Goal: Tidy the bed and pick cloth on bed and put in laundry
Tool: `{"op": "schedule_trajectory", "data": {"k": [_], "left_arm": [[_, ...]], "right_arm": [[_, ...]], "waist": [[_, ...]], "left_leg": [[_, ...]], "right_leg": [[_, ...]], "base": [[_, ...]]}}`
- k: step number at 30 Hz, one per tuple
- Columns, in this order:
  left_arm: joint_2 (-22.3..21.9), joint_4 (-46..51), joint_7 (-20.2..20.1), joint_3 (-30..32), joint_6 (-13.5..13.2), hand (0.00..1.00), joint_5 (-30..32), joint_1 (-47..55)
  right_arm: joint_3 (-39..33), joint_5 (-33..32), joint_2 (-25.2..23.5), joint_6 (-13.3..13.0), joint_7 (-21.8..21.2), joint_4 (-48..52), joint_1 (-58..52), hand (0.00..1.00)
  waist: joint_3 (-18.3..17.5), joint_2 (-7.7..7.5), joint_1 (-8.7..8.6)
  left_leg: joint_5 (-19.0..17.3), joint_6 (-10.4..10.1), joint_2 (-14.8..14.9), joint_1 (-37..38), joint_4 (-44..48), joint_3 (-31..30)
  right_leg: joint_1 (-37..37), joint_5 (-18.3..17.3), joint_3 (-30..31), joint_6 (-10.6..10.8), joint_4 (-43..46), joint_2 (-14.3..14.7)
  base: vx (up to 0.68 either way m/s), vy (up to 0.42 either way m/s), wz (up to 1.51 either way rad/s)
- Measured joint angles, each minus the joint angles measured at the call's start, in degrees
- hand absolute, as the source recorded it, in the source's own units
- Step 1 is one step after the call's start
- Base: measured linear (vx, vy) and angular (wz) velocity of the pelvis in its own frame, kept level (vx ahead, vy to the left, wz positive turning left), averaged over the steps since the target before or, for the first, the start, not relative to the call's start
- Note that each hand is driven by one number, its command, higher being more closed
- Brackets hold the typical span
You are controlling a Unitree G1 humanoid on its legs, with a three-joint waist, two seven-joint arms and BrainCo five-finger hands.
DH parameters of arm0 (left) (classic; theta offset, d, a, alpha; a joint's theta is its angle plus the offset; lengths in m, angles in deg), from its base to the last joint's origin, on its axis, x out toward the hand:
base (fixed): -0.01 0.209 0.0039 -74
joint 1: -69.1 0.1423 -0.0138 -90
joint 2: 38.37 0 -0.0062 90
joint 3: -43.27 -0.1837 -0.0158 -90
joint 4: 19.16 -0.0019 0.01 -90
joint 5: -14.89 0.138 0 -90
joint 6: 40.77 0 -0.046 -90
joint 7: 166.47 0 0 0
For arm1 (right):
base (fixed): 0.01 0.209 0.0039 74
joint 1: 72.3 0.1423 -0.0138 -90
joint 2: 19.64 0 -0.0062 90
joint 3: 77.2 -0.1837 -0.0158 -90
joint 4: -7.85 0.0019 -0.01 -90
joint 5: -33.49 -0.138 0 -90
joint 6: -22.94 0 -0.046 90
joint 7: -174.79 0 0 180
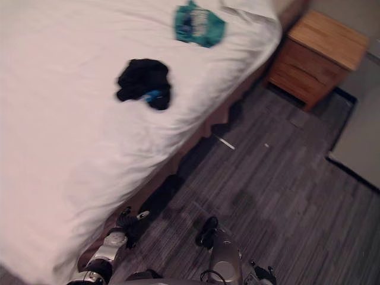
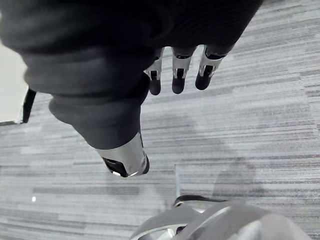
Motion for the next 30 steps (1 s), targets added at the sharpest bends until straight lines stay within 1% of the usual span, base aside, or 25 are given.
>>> {"op": "schedule_trajectory", "data": {"k": [2, 3, 4, 6, 7, 8, 9, 10, 11, 12, 13, 14, 16, 17, 18, 19, 20, 21, 22, 23, 24, 26, 27, 28, 30], "left_arm": [[-0.5, -0.5, -0.4, 0.3, -0.2, 0.00, 1.5, 0.8], [-0.3, -0.7, -0.7, 0.7, -0.3, 0.00, 1.6, 1.8], [-0.3, -0.5, -1.2, 0.6, -0.7, 0.00, 2.5, 3.2], [-0.8, -1.2, -1.2, 0.5, -1.3, 0.00, 2.9, 4.6], [-1.3, -0.9, -1.1, 0.5, -1.5, 0.00, 2.9, 6.2], [-1.4, -0.7, -1.0, 0.5, -1.7, 0.00, 2.8, 6.7], [-1.7, -0.1, -0.9, 0.4, -2.2, 0.00, 2.7, 7.2], [-1.8, 0.0, -0.8, 0.4, -2.3, 0.00, 2.6, 7.2], [-1.8, 0.0, -0.4, 0.4, -2.6, 0.00, 2.4, 7.1], [-1.9, -0.1, 0.0, 0.3, -2.6, 0.00, 2.3, 7.2], [-2.2, -0.2, 0.1, -0.1, -2.6, 0.00, 2.3, 7.5], [-1.9, -0.3, 0.1, -0.5, -2.7, 0.00, 2.3, 7.6], [-0.6, -0.1, 0.1, -0.6, -2.8, 0.00, 2.3, 7.2], [-0.8, -0.2, 0.1, -1.2, -2.9, 0.00, 2.3, 7.0], [-1.2, -0.5, 0.1, -2.4, -2.8, 0.00, 2.3, 7.2], [-1.2, -0.6, 0.1, -2.6, -2.8, 0.00, 2.3, 7.1], [-0.3, -0.6, 0.0, -4.4, -2.8, 0.00, 2.3, 7.6], [0.5, -0.8, -0.1, -5.3, -2.5, 0.00, 2.3, 8.0], [0.6, -1.0, -0.1, -5.4, -2.4, 0.00, 2.3, 8.2], [0.6, -1.0, -0.1, -5.4, -2.3, 0.00, 2.4, 8.2], [-0.1, -1.0, -0.1, -5.2, -2.3, 0.00, 2.4, 8.1], [-0.9, -1.0, -0.1, -4.4, -2.1, 0.00, 2.4, 7.3], [-0.9, -1.0, 0.0, -4.0, -2.1, 0.00, 2.4, 6.8], [-0.7, -1.0, 0.0, -3.9, -2.1, 0.00, 2.5, 6.6], [0.1, -1.3, 0.0, -2.6, -2.0, 0.00, 2.9, 6.7]], "right_arm": [[3.8, 1.1, 1.1, -0.3, -0.6, 0.3, 0.5, 0.00], [6.4, 1.6, 1.2, -0.5, -1.1, 0.4, 0.8, 0.00], [9.9, 2.8, 2.6, -0.6, -1.1, 0.0, 2.1, 0.00], [12.5, 4.6, 3.8, -0.4, -1.1, -2.2, 3.7, 0.00], [12.6, 6.2, 3.9, -0.2, -1.1, -2.8, 3.8, 0.00], [12.7, 6.8, 4.0, -0.2, -1.1, -3.0, 3.7, 0.00], [12.9, 8.4, 4.3, 0.0, -1.2, -3.0, 3.9, 0.00], [13.0, 8.5, 4.3, 0.1, -1.2, -3.0, 3.9, 0.00], [13.6, 9.1, 4.8, 0.1, -1.3, -3.0, 3.9, 0.00], [13.8, 9.4, 5.0, 0.1, -1.3, -2.8, 3.8, 0.00], [14.0, 9.6, 5.7, 0.1, -1.7, -2.2, 3.3, 0.00], [14.1, 9.7, 5.3, 0.3, -2.1, -2.3, 3.3, 0.00], [14.1, 10.0, 3.9, -0.1, -2.3, -2.0, 2.2, 0.00], [13.9, 10.0, 3.6, -0.1, -2.2, -2.5, 2.0, 0.00], [13.7, 10.1, 4.1, -0.1, -2.4, -2.5, 2.1, 0.00], [13.7, 10.1, 4.2, -0.1, -2.4, -2.4, 2.1, 0.00], [13.6, 10.1, 4.1, -0.3, -2.4, -1.9, 2.0, 0.00], [13.6, 10.1, 3.5, -0.4, -2.3, -1.8, 1.7, 0.00], [13.6, 10.0, 3.2, -0.4, -2.3, -1.6, 1.5, 0.00], [13.6, 9.9, 2.9, -0.5, -2.2, -0.9, 0.6, 0.00], [13.3, 9.8, 2.7, -0.4, -2.2, -0.1, 0.1, 0.00], [12.9, 9.5, 2.8, -0.5, -2.1, 0.5, 0.1, 0.00], [11.6, 9.3, 3.1, -0.4, -2.1, 0.3, 0.7, 0.00], [11.3, 9.0, 3.1, -0.4, -1.9, 0.2, 0.9, 0.00], [11.1, 8.4, 3.1, -0.3, -1.3, -0.1, 0.9, 0.00]], "waist": [[-0.2, -0.09, 0.24], [-0.2, 0.01, 0.68], [-0.3, 0.13, 2.06], [-0.1, 0.20, 3.25], [0.1, -0.09, 4.07], [0.4, -0.59, 4.30], [0.3, -0.29, 5.18], [0.2, -0.17, 5.22], [0.0, 0.29, 5.34], [-0.4, 0.95, 5.66], [-0.8, 2.46, 6.20], [-1.2, 1.61, 6.87], [-2.1, -1.40, 6.31], [-2.1, -2.52, 6.34], [-1.7, -2.51, 6.24], [-1.7, -2.51, 6.25], [-1.1, -3.28, 5.59], [-0.5, -3.33, 3.79], [-0.4, -3.58, 3.08], [-0.4, -3.79, 3.18], [-0.4, -3.82, 3.21], [-0.1, -3.31, 2.64], [0.3, -2.58, 2.55], [0.6, -2.11, 2.62], [0.5, -2.14, 2.53]], "left_leg": [[0.7, 0.7, 3.3, 0.3, 12.5, -1.0], [4.9, 6.7, 7.1, -2.9, 26.7, -6.9], [-0.1, 9.0, 7.0, -10.6, 42.0, -18.3], [-5.0, 8.3, 4.6, -17.5, 49.3, -28.0], [-6.0, 8.8, 3.3, -21.1, 47.2, -32.9], [-6.0, 8.8, 2.7, -22.5, 44.9, -34.3], [-5.9, 8.8, 0.6, -26.9, 33.9, -38.9], [-5.9, 8.6, 0.2, -27.5, 31.8, -39.6], [-5.1, 8.2, -1.6, -29.0, 21.1, -41.7], [-3.9, 7.6, -2.4, -29.2, 15.4, -42.1], [1.0, 8.2, -2.9, -29.4, 9.3, -42.3], [3.7, 9.9, -4.7, -28.4, 9.1, -41.9], [2.3, 11.7, -9.0, -27.8, 6.9, -42.5], [0.9, 13.7, -11.9, -27.4, 6.5, -43.2], [0.5, 14.3, -13.1, -25.1, 4.4, -43.7], [0.5, 14.3, -13.3, -24.9, 4.1, -43.8], [0.2, 14.9, -15.8, -19.5, 0.9, -45.5], [-0.4, 15.9, -16.8, -15.8, 0.4, -48.6], [-0.9, 16.2, -16.8, -14.4, 0.3, -50.0], [-1.4, 16.2, -16.9, -12.7, -0.4, -51.8], [-1.5, 16.1, -16.8, -10.9, -2.2, -53.8], [-1.9, 15.6, -15.8, -9.4, -4.1, -55.4], [-3.0, 14.9, -14.4, -8.2, -5.1, -56.0], [-4.7, 13.7, -12.9, -6.8, -5.4, -55.5], [-6.8, 12.1, -11.0, -3.7, -6.2, -54.1]], "right_leg": [[0.3, -0.6, 6.3, -0.2, -0.9, 3.8], [1.9, -0.3, 11.3, -0.8, -3.7, 7.1], [3.5, 0.3, 19.3, -1.5, -6.9, 10.1], [7.3, 0.7, 25.1, -1.4, -9.5, 12.0], [11.5, 1.0, 29.5, -0.5, -11.4, 12.7], [12.7, 1.0, 31.0, 0.0, -12.1, 12.7], [15.1, 1.0, 35.2, 1.6, -14.1, 12.2], [15.3, 1.1, 35.7, 1.9, -14.5, 12.0], [16.3, 1.1, 37.0, 3.4, -16.2, 10.9], [16.8, 1.3, 37.2, 4.7, -17.1, 10.5], [17.8, 1.5, 37.4, 5.9, -18.6, 10.7], [19.6, 1.6, 38.1, 8.1, -19.7, 9.2], [20.1, 0.2, 36.4, 9.9, -20.0, 5.4], [19.3, -1.7, 35.3, 10.8, -15.7, 2.8], [16.0, -2.8, 35.5, 11.5, -5.4, 1.0], [15.6, -2.8, 35.7, 11.5, -4.0, 0.8], [9.3, 0.9, 37.5, 11.6, 14.3, -1.2], [3.8, -0.6, 39.5, 13.7, 29.0, -0.5], [2.3, -2.3, 39.7, 13.7, 31.7, 0.3], [-0.1, -4.1, 38.9, 13.2, 31.4, 1.1], [-2.2, -5.6, 37.0, 12.3, 25.5, 1.5], [-3.8, -5.5, 35.0, 11.6, 13.9, 1.7], [-4.4, -3.4, 34.5, 10.5, 3.2, 2.2], [-3.7, 0.9, 33.8, 9.7, -8.4, 2.5], [-2.7, 8.5, 31.5, 10.3, -12.2, 2.6]], "base": [[0.31, -0.167, -2.29], [0.40, -0.042, -3.02], [0.33, -0.014, -3.06], [0.27, 0.095, -2.66], [0.33, 0.196, -2.04], [0.31, 0.232, -1.90], [0.24, 0.212, -1.20], [0.25, 0.256, -1.39], [0.21, 0.243, -0.83], [0.27, 0.347, -0.99], [0.32, 0.381, -0.76], [0.44, 0.432, -0.33], [0.39, 0.301, 0.41], [0.35, 0.239, 0.68], [0.34, 0.238, 0.52], [0.25, 0.198, 0.48], [0.33, 0.223, 0.93], [0.46, 0.180, 1.24], [0.59, 0.109, 1.27], [0.59, -0.048, 1.00], [0.50, -0.084, 0.96], [0.39, -0.122, 0.72], [0.49, -0.202, 0.37], [0.63, -0.269, 0.20], [0.60, -0.260, -0.07]]}}
